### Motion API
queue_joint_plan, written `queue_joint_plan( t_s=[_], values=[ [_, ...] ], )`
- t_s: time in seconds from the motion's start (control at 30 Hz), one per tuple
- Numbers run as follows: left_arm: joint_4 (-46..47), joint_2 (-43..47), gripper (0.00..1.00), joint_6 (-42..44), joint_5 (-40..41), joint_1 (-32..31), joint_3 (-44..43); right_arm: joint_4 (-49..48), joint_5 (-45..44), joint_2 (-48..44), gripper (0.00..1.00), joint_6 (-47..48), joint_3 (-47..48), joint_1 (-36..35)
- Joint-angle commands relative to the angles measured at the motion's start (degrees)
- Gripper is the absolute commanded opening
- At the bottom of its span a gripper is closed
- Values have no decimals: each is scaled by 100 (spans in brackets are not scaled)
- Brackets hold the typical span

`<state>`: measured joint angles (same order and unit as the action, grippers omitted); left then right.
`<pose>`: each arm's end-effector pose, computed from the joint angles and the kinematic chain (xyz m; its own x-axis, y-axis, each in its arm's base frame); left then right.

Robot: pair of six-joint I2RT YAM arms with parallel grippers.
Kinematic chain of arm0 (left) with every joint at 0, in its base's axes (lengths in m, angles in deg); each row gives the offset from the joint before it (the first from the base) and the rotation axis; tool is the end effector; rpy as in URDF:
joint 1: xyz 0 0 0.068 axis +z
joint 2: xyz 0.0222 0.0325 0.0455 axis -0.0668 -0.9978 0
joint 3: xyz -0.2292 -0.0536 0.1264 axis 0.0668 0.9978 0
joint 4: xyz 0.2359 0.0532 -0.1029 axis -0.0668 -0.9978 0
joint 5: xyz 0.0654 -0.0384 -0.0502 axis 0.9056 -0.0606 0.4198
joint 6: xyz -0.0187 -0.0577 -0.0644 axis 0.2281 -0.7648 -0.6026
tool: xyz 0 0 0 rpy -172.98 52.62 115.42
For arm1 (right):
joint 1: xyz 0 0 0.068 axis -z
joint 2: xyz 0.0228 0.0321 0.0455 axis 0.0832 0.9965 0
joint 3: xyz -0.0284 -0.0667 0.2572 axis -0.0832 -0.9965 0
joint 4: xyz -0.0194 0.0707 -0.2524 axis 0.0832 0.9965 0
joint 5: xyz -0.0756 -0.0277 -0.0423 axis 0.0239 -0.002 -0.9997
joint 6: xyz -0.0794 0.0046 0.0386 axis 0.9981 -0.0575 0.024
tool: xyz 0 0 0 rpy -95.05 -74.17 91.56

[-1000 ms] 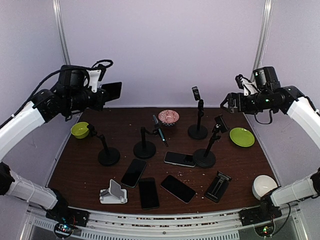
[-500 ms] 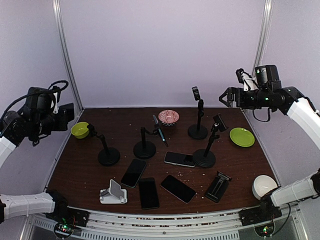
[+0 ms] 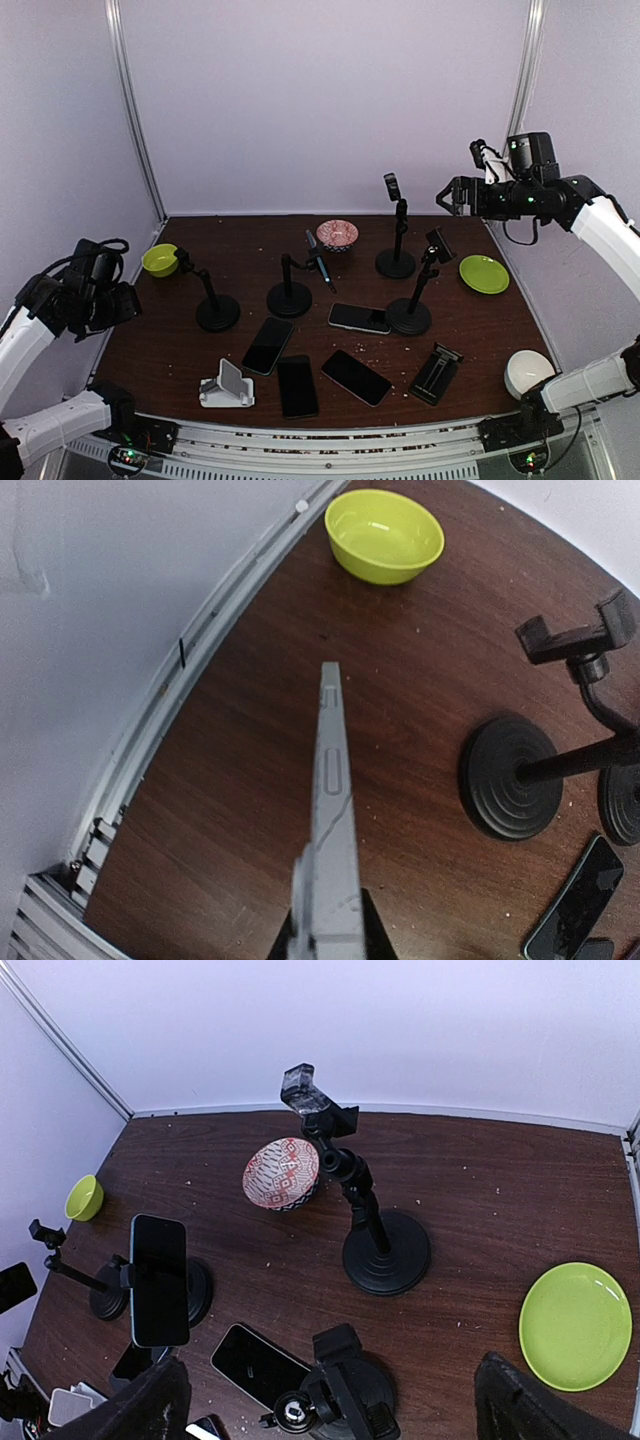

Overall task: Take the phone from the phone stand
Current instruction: Place the phone at the corner of the board.

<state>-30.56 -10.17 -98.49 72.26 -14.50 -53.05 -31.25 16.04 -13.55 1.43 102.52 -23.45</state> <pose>0.1512 -0.0166 0.2436 -0.5696 -0.4992 -0.6529 -0.5013 0.8406 -0.2053 0.2814 0.1160 0.3685 -0.6038 0.0483 -0.7956 -0.3760 0.8629 0.3378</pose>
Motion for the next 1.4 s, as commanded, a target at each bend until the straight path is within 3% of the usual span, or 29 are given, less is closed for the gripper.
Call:
queue_joint_plan(
  t_s=[0.0,0.43,0.67,0.83,1.2,1.37],
  values=[
    [697,157,0,-724,-578,155,408,-91,-11,-108,99,-6,-101,-8],
    [2434,622,0,-1735,-2040,256,2129,-85,15,-248,100,2,-256,-13],
    [2416,747,1,-1944,-2311,273,2419,-69,15,-380,99,46,-392,-12],
    [2372,817,13,-2081,-2432,282,2535,-106,66,-369,99,42,-472,-10],
    [2078,844,24,-2270,-2411,277,2634,-127,73,-332,100,28,-461,-13],
    [1903,918,37,-2332,-2392,277,2692,-164,81,-352,99,-1,-534,-13]
  ],
)
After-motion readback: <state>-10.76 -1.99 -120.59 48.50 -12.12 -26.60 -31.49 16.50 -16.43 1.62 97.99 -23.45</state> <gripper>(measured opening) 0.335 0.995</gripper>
